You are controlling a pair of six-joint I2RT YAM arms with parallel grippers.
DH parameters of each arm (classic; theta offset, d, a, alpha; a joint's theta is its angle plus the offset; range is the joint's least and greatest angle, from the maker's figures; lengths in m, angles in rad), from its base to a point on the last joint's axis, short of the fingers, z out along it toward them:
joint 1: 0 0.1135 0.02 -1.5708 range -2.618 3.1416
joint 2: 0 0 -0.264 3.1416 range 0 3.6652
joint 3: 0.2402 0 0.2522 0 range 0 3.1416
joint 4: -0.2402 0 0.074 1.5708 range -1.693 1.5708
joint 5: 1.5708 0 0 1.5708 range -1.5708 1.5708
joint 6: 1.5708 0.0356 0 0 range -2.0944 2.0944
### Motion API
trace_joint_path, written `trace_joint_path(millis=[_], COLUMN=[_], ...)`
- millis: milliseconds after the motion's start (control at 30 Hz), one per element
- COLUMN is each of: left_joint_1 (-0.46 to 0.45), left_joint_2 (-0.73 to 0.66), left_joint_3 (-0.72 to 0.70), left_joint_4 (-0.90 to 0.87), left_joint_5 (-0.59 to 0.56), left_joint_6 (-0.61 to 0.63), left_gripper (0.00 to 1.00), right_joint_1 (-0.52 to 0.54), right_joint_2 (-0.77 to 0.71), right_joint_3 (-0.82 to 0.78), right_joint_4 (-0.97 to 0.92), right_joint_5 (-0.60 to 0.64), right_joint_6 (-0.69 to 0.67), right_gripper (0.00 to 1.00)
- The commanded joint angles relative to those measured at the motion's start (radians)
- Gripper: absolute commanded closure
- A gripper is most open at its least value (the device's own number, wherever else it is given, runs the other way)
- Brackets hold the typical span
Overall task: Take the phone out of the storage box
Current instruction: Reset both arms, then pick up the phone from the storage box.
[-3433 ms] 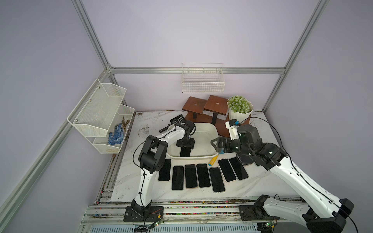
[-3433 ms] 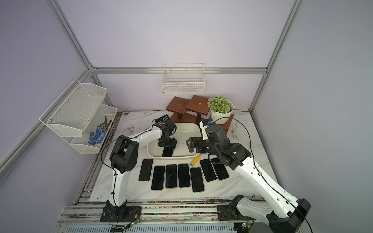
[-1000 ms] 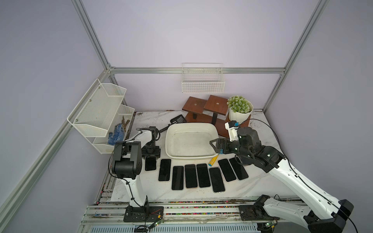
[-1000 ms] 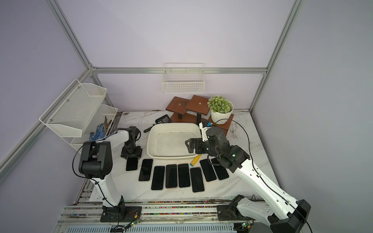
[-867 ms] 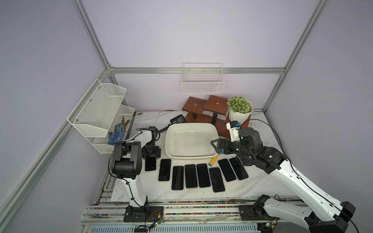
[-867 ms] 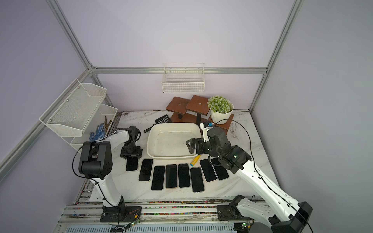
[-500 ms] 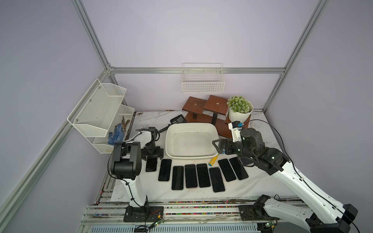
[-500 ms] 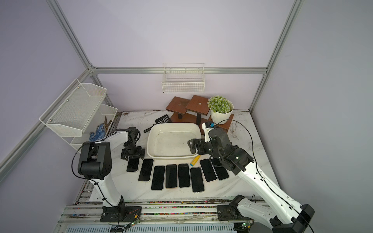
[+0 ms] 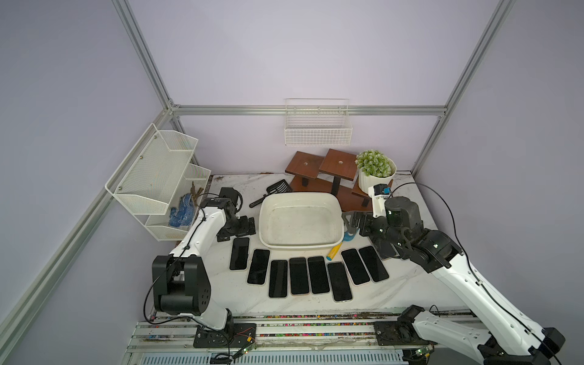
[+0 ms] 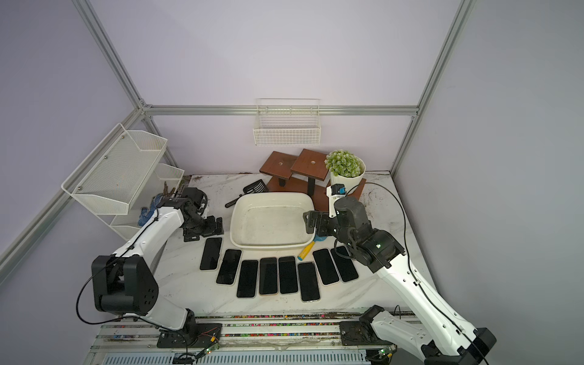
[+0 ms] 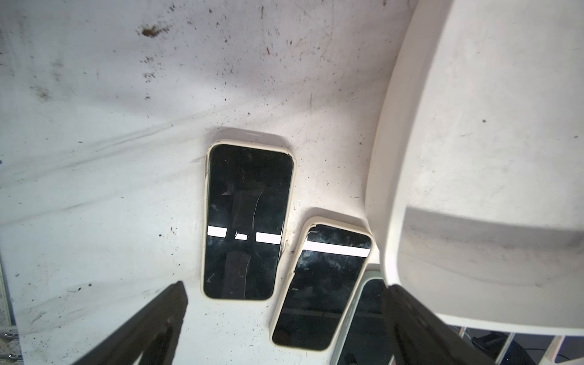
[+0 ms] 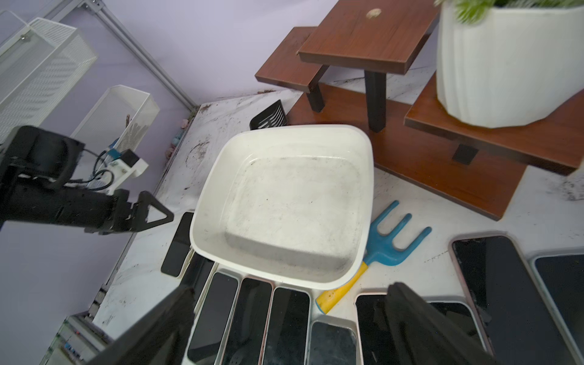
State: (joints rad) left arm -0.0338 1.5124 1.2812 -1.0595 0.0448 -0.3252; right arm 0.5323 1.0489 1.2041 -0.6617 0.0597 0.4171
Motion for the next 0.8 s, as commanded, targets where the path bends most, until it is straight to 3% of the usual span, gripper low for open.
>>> trace_joint_path(millis=[0,333,567,767], left_joint_1=[-0.002,-0.002,-0.002,-0.002], left_joint_2=[-0.12,-0.434,-0.586,-0.631], left_joint_3=[-0.01,-0.163,-0.318,-0.465], left_joint_4=[0.046,0.27,0.478,0.627], left_joint_5=[-0.021,-0.113,-0.268,-0.342], left_joint_6=[-0.04,-0.135,-0.199,-0.089], left_gripper=[0.0,0.0,0.0,0.0], right_joint_1=[-0.064,-0.291,-0.353,-0.391], right_joint_2=[0.05,0.198,0.175,0.186], right_joint_3=[0.042,0.063,-0.161,-0.372], right_joint_4=[-0.015,0.091,0.448,0.673], right_joint_5=[0.027,-0.03,-0.047,0.089], right_joint_6=[-0.054,-0.055,-0.098,-0.182], right_gripper=[0.0,0.0,0.0,0.0])
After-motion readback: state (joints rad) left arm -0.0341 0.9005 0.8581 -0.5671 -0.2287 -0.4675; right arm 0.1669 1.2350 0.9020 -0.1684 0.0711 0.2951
